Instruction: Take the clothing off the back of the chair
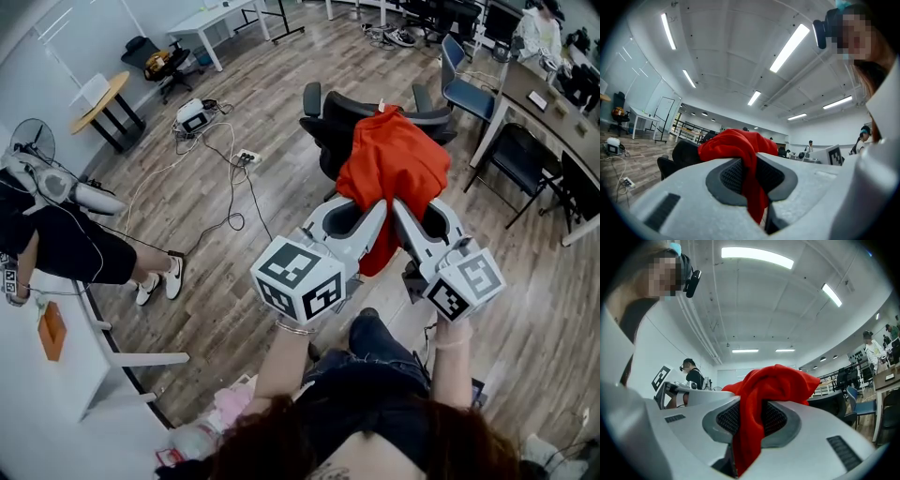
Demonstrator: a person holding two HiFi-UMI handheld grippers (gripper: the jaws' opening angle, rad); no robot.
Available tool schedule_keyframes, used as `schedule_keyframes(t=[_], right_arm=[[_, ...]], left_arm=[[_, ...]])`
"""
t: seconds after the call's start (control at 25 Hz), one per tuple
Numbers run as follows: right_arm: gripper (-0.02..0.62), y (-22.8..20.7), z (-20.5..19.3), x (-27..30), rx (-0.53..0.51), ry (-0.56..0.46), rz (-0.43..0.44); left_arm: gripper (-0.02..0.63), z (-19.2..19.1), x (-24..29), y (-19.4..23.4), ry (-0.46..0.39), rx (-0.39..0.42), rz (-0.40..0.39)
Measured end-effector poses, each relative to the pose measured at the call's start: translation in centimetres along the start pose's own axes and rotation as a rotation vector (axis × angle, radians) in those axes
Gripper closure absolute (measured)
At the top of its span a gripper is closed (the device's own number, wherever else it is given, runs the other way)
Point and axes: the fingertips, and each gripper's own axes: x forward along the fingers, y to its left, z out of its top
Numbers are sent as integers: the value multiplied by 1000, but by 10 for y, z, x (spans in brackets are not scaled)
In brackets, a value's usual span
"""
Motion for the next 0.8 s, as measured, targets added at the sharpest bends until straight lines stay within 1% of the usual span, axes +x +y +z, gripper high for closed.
schedule_keyframes(t=[0.12,0.24,0.36,0.48,0.8], right_arm=[[518,5,3,-3,-17,7,4],[518,10,-1,-3,-36,41,1],[518,19,-4,-5,-41,62,-3],[518,33,-5,-4,-43,59,-1],[519,61,-4,-7,-40,44,11]], left_arm=[[555,2,-4,-4,-5,4,2],[555,-1,-10,-4,14,6,7],[555,-3,-19,-6,15,-10,10],[556,-2,-32,-7,4,-17,19],[555,3,-59,-14,0,7,38]])
